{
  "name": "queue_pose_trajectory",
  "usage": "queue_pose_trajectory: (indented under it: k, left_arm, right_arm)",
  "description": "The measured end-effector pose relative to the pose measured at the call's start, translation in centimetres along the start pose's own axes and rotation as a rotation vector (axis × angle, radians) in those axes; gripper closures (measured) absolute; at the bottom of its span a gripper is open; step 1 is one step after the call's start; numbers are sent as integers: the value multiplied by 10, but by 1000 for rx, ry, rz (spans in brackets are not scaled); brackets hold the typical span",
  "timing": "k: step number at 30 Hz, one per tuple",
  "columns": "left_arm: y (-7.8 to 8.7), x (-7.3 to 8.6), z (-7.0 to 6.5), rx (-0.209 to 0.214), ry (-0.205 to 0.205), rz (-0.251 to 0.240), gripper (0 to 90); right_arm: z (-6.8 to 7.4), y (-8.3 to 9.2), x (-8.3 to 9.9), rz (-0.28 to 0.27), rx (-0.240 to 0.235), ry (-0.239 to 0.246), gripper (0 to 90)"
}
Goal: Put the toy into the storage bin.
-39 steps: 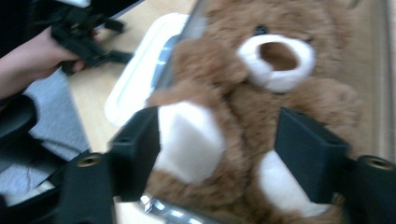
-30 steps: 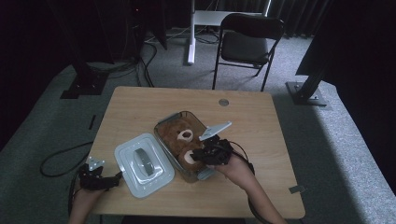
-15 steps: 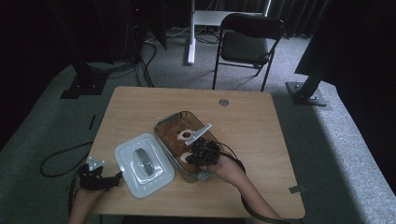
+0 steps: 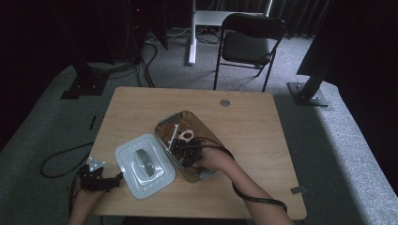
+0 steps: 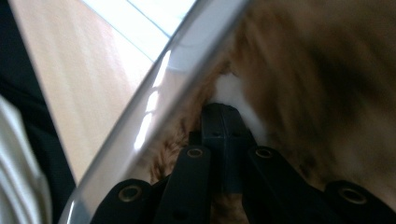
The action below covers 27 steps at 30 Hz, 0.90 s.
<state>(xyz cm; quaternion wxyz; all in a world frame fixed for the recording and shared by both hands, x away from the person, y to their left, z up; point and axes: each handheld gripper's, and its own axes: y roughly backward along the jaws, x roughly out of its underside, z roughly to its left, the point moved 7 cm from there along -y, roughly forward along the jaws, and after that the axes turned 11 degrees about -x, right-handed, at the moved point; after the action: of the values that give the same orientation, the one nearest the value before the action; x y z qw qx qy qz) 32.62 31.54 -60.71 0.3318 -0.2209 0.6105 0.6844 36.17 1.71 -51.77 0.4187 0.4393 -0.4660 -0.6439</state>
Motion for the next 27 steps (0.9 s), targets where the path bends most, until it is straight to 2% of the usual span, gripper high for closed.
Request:
queue_pose_trajectory:
  k: [1, 2, 4, 7, 13, 14, 15, 16, 17, 20, 23, 27]
  left_arm:
    - [0, 0, 0, 1, -1, -1, 12]
    - [0, 0, 0, 1, -1, -1, 12]
    - [0, 0, 0, 2, -2, -1, 12]
    - [0, 0, 0, 3, -2, -1, 12]
    - [0, 0, 0, 2, -3, -1, 12]
    - [0, 0, 0, 2, -3, -1, 12]
    - [0, 0, 0, 2, -3, -1, 12]
    - [0, 0, 0, 2, -3, -1, 12]
    - [0, 0, 0, 2, -3, -1, 12]
    - [0, 0, 0, 2, -3, -1, 12]
    - [0, 0, 0, 2, -3, -1, 12]
    - [0, 0, 0, 2, -3, -1, 12]
  right_arm:
    - [1, -3, -2, -1, -16, 1, 900]
    - [2, -3, -3, -1, -14, 11, 900]
    - [1, -2, -2, -27, -18, -1, 900]
    - [1, 3, 2, -93, -45, -11, 900]
    - [5, 31, 10, -248, -92, -16, 871]
    - [5, 31, 10, -248, -92, -16, 871]
    - [5, 40, 13, -299, -108, -22, 831]
    - [5, 40, 13, -299, -108, -22, 831]
    - [4, 50, 16, -357, -123, -25, 796]
    - [-1, 64, 21, -441, -109, -42, 695]
    - [-11, 74, 26, -493, -60, -70, 562]
    - [-22, 85, 35, -563, -18, -137, 441]
